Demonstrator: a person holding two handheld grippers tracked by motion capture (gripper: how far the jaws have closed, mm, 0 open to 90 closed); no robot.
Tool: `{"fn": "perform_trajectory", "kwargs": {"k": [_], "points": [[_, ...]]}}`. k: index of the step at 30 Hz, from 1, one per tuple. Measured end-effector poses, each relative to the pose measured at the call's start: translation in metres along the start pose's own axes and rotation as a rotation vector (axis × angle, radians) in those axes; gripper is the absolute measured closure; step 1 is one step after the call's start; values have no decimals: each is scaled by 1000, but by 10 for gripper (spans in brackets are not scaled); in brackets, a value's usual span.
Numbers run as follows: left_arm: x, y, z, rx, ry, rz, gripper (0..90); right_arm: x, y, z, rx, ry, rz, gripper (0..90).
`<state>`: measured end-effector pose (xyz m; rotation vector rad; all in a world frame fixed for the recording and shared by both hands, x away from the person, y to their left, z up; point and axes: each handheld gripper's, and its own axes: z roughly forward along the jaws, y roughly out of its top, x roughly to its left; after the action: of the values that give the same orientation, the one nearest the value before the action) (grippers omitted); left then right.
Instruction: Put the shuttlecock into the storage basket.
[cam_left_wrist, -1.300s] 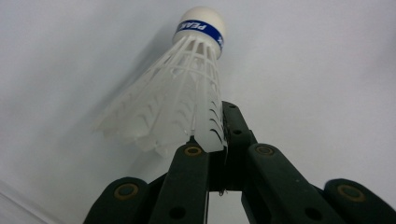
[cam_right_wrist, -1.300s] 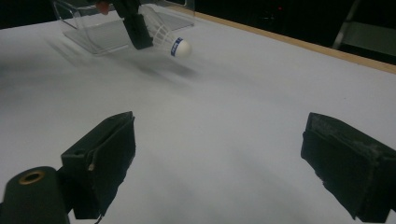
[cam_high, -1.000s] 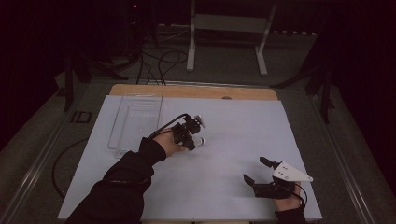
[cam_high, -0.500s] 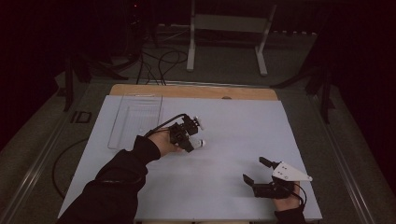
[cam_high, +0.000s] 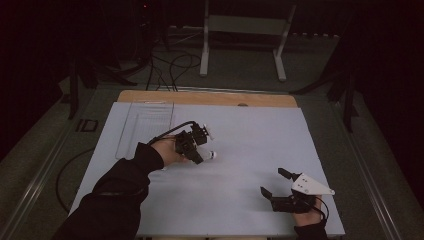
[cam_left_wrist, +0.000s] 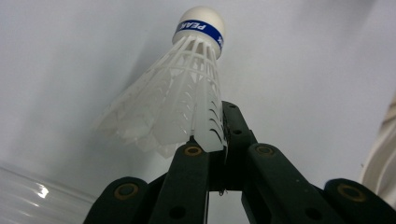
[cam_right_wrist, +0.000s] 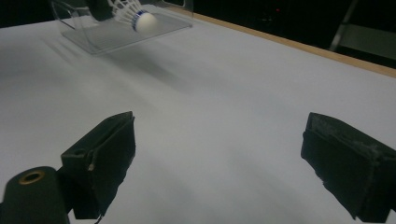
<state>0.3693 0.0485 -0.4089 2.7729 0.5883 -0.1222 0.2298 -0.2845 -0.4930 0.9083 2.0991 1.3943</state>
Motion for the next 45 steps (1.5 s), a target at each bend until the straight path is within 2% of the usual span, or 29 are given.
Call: {"fn": "perform_trajectory", "kwargs": {"k": [7,8,18,22,27,45], "points": [[-1,-7,-8,8,-4,10,900,1,-1,2,9,7,0,102],[-1,-7,-10,14,-2,23,900,1,0,2,11,6,0,102],[-1,-15,-29,-2,13,17,900,0,0,1,7,3,3,102],[-2,-16,-39,-14,16,28,900,0,-1,1,8,2,6,102],[-1,-20,-52,-26,28,26,900,0,0,1,3,2,1,102],[6,-38,-76,-43,54,-3,900,1,-1,1,8,1,4,102]]}}
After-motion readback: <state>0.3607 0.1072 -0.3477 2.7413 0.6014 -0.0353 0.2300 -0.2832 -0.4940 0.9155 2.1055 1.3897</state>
